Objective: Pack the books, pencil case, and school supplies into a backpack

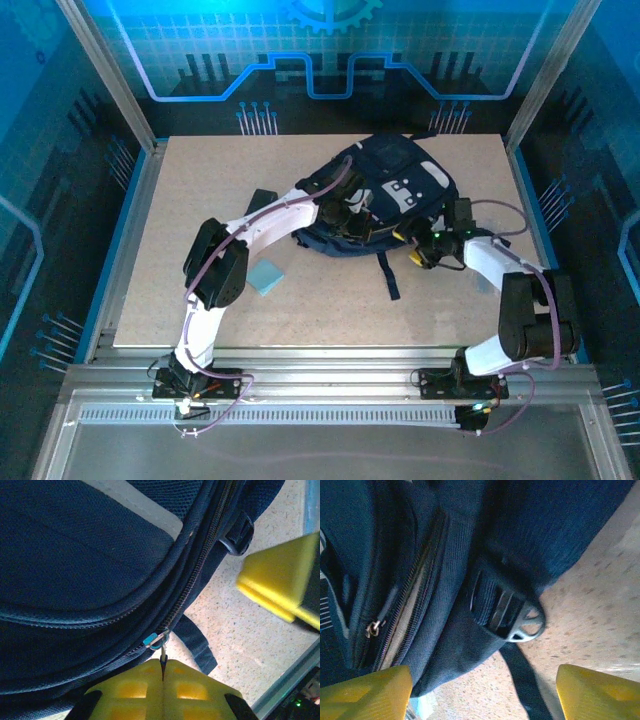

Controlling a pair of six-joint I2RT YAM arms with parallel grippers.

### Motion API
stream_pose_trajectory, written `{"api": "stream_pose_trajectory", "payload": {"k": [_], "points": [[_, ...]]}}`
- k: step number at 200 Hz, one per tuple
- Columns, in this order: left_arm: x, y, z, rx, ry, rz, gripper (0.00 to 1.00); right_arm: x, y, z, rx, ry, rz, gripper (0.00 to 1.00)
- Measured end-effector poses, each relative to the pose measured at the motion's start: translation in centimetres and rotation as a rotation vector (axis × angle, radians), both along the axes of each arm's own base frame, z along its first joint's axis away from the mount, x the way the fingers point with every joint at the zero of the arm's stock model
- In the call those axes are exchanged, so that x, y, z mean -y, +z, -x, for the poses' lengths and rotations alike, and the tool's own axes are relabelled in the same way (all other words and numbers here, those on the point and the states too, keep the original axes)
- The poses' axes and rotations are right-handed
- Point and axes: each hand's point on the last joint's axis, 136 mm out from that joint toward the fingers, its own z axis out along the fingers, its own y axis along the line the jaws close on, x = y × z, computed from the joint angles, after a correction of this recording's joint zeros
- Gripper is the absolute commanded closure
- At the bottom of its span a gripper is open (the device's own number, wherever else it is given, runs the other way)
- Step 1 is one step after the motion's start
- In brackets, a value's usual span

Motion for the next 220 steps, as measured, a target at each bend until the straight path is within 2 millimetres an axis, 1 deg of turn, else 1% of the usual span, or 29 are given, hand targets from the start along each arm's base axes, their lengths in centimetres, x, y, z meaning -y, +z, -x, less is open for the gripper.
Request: {"api": "stream_pose_trajectory", "payload": {"k": [15,25,48,60,61,68,73,81,83,98,118,144,169,195,209,220], "points": [[0.1,-0.5,0.4,-0.015,0.008,0.009,1.00,-1.6,-0.2,-0.5,0.014,0.003,-0.037,0.32],[0.0,-0.7,0.7,-0.020,0.013,0.011,1.00,-2.4,-0.2,-1.2,0.034,0.010,-0.050,0.39],[-0.2,-0.8,0.8,-0.014,0.025,0.018,1.00,-3.3,-1.0,-2.4,0.048,-0.012,-0.070,0.56],[-0.4,-0.7,0.7,-0.008,0.033,0.015,1.00,-3.7,-1.5,-2.8,0.053,-0.013,-0.077,0.69],[-0.4,-0.7,0.7,-0.008,0.033,0.015,1.00,-3.7,-1.5,-2.9,0.050,-0.018,-0.080,0.72],[-0.6,-0.8,0.6,-0.004,0.038,0.010,1.00,-3.9,-1.7,-3.1,0.054,-0.018,-0.084,0.83],[-0.7,-0.9,0.5,-0.003,0.041,0.007,1.00,-4.0,-1.8,-3.3,0.063,-0.013,-0.085,0.86],[-1.0,-1.0,0.5,-0.005,0.047,0.002,1.00,-4.1,-1.9,-3.5,0.065,-0.022,-0.091,0.98],[-1.1,-1.0,0.5,-0.005,0.048,0.002,1.00,-4.1,-2.0,-3.6,0.063,-0.024,-0.092,1.00],[-1.9,-1.2,0.4,-0.009,0.060,-0.002,1.00,-4.0,-2.1,-3.7,0.070,-0.022,-0.086,1.00],[-3.4,-0.9,0.2,0.003,0.068,-0.016,1.00,-3.8,-1.9,-3.6,0.080,-0.013,-0.067,1.00],[-5.9,-0.2,-0.7,0.040,0.084,-0.039,1.00,-2.9,-0.7,-3.3,0.114,-0.003,-0.029,1.00],[-8.8,0.1,-1.8,0.071,0.117,-0.072,1.00,-0.8,0.3,-3.1,0.134,0.000,0.023,1.00],[-12.6,-0.7,-2.6,0.071,0.168,-0.155,1.00,2.1,0.2,-3.4,0.127,-0.017,0.114,1.00],[-13.5,-1.0,-2.9,0.072,0.182,-0.174,1.00,3.2,0.3,-3.5,0.129,-0.007,0.151,1.00],[-13.5,-1.1,-2.8,0.072,0.180,-0.173,1.00,3.6,0.4,-3.6,0.130,0.011,0.177,1.00]]}}
